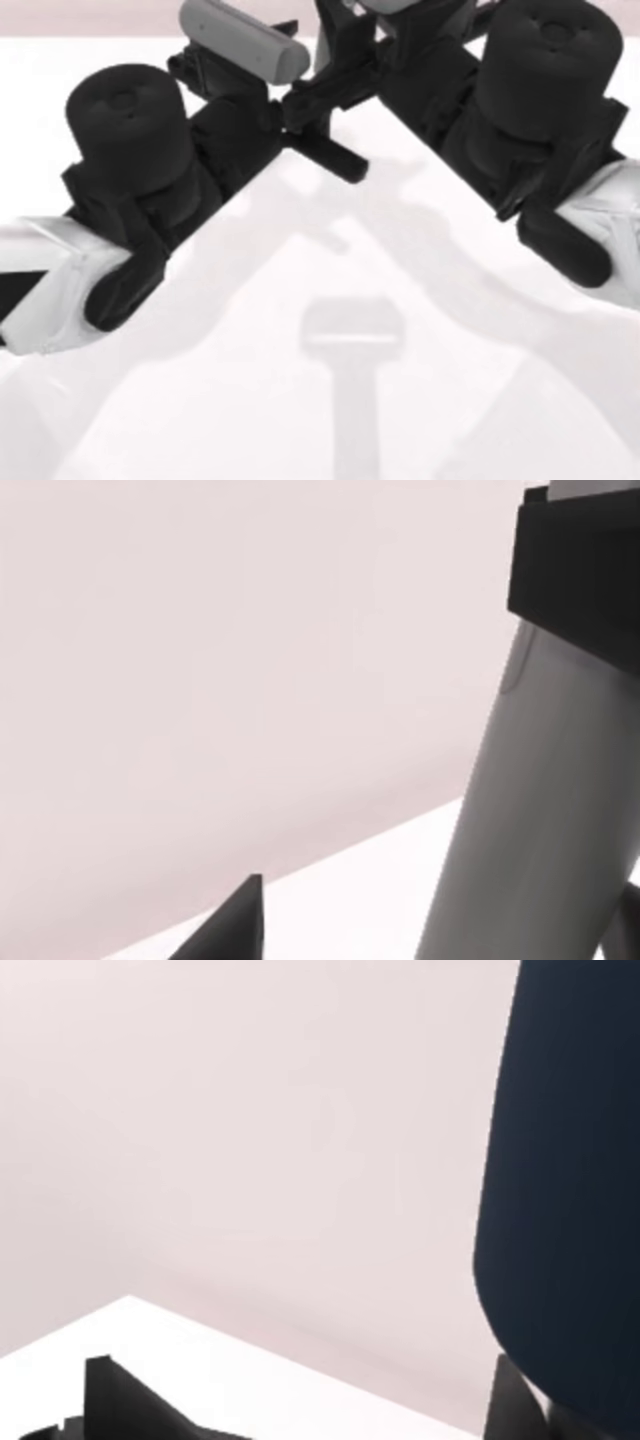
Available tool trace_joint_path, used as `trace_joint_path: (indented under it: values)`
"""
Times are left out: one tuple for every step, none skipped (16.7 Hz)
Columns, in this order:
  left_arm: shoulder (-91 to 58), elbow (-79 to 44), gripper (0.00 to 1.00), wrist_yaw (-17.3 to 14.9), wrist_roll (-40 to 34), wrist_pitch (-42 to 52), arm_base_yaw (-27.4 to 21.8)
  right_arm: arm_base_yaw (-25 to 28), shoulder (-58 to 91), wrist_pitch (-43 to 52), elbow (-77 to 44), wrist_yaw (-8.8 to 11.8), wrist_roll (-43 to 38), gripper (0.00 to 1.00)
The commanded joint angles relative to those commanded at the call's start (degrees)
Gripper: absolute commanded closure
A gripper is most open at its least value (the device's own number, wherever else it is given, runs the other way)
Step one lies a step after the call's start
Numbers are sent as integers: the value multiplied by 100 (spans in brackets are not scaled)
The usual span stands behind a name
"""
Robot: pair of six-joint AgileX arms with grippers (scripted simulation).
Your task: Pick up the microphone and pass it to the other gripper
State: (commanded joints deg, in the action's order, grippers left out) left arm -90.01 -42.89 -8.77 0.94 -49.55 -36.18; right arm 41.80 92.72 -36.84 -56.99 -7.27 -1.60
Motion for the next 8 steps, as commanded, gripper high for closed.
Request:
trace_joint_path:
  values:
    - [-35, 38, 0, 230, 91, 14, 210, 4, -77, -8, -10, -68, 63, 100]
    - [-17, 57, 0, 228, 90, 18, 215, -4, -85, -6, 0, -59, 63, 100]
    - [61, 133, 0, 223, 86, 33, 239, -37, -119, 2, 43, -19, 64, 100]
    - [198, 261, 0, 217, 84, 57, 276, -87, -173, 10, 106, 41, 64, 100]
    - [394, 430, 0, 205, 84, 90, 320, -154, -254, 15, 193, 129, 61, 100]
    - [636, 627, 0, 187, 83, 128, 364, -232, -353, 14, 287, 234, 56, 100]
    - [899, 836, 0, 161, 82, 167, 405, -321, -462, 10, 383, 344, 50, 100]
    - [1152, 1039, 0, 132, 79, 202, 441, -406, -560, 6, 467, 438, 45, 100]
